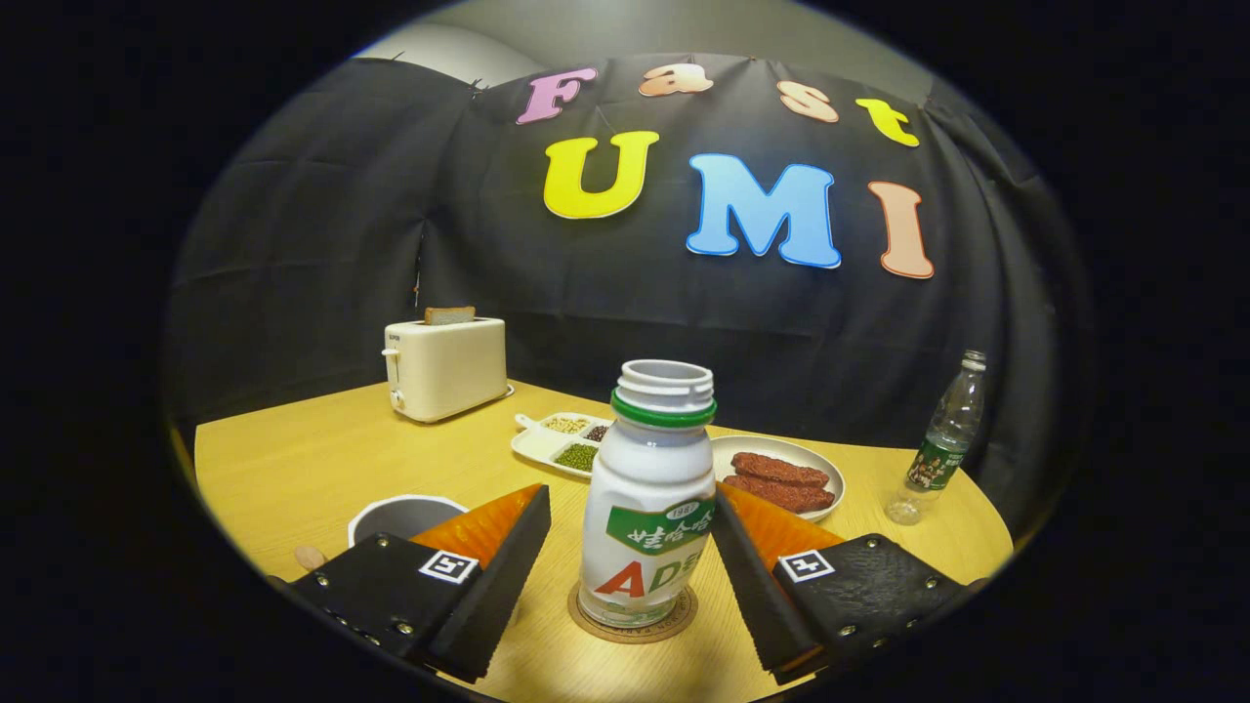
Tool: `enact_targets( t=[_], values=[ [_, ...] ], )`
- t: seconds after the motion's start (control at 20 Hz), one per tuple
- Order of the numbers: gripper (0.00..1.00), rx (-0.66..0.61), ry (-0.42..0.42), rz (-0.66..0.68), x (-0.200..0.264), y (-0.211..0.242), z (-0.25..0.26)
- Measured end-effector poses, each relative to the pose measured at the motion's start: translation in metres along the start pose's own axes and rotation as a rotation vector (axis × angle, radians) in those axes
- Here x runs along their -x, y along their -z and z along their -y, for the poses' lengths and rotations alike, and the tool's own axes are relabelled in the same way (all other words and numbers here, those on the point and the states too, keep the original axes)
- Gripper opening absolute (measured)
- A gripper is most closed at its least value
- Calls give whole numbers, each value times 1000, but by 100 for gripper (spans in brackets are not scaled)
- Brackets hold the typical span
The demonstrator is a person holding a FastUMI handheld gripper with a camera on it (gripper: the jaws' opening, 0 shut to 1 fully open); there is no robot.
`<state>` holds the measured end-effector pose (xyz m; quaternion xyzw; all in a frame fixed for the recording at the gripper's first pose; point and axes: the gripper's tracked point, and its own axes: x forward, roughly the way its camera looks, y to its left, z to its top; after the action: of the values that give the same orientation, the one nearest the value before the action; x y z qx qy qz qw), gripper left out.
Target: Take the bottle from table, then pour the juice into the cup, finally place the bottle on the coaster
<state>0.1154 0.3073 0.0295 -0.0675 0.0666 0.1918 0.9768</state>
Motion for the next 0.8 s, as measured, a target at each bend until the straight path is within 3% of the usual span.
enact_targets(
  t=[0.2,0.35,0.8],
  values=[
    [96,14,18,28,8,-12,4],
    [96,34,42,120,25,-43,9],
    [96,-6,129,353,118,-132,42]
  ],
)
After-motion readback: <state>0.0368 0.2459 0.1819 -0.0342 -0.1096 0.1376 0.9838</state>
